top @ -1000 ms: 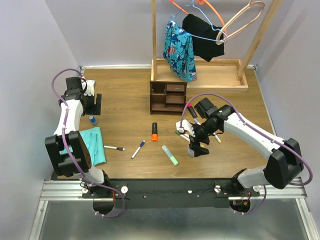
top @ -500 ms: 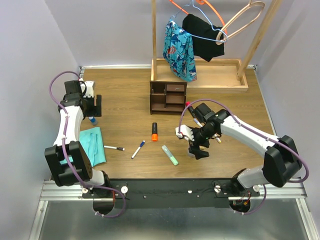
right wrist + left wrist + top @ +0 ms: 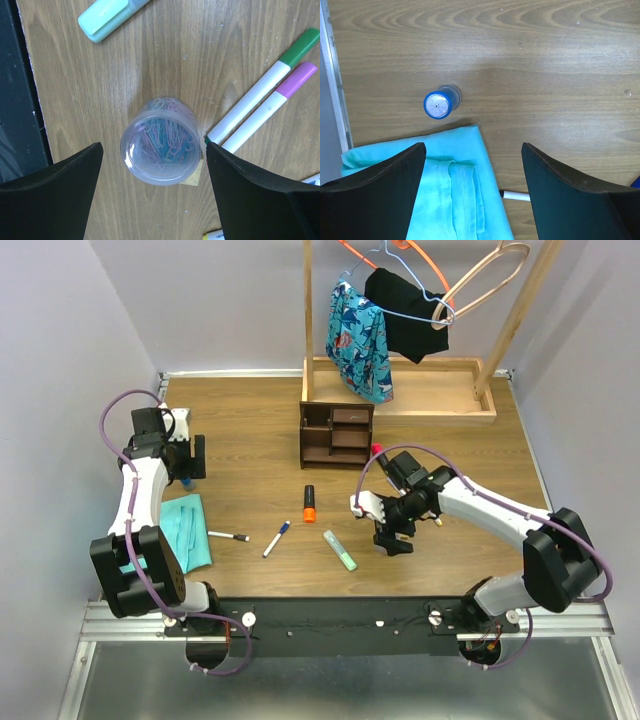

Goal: Sort the stationery into containers
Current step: Pick up the stationery from the center of the board, then place the stationery in the storage box.

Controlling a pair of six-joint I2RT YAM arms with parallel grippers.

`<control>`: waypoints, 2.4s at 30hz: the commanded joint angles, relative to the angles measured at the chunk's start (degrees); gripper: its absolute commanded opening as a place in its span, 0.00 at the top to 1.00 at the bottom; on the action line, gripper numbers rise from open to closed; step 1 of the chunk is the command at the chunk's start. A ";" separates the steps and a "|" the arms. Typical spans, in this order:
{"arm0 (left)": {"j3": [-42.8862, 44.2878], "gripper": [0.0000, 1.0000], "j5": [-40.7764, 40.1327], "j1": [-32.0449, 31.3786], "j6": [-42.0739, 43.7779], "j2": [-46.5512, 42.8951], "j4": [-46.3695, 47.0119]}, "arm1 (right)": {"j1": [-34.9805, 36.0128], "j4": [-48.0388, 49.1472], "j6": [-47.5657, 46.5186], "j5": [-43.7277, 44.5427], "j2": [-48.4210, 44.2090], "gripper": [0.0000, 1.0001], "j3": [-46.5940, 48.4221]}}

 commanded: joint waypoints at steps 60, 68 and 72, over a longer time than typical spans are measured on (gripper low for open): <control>-2.92 0.14 7.95 2.15 -0.71 4.28 7.29 | -4.54 -4.08 19.36 14.97 40.06 0.73 67.02; -1.51 0.14 9.01 3.29 -1.51 6.12 6.85 | -4.54 -1.18 20.68 13.30 40.06 0.72 66.05; -1.07 0.14 9.01 3.47 -1.51 6.56 6.59 | -4.54 -0.39 21.03 12.86 40.41 0.70 65.44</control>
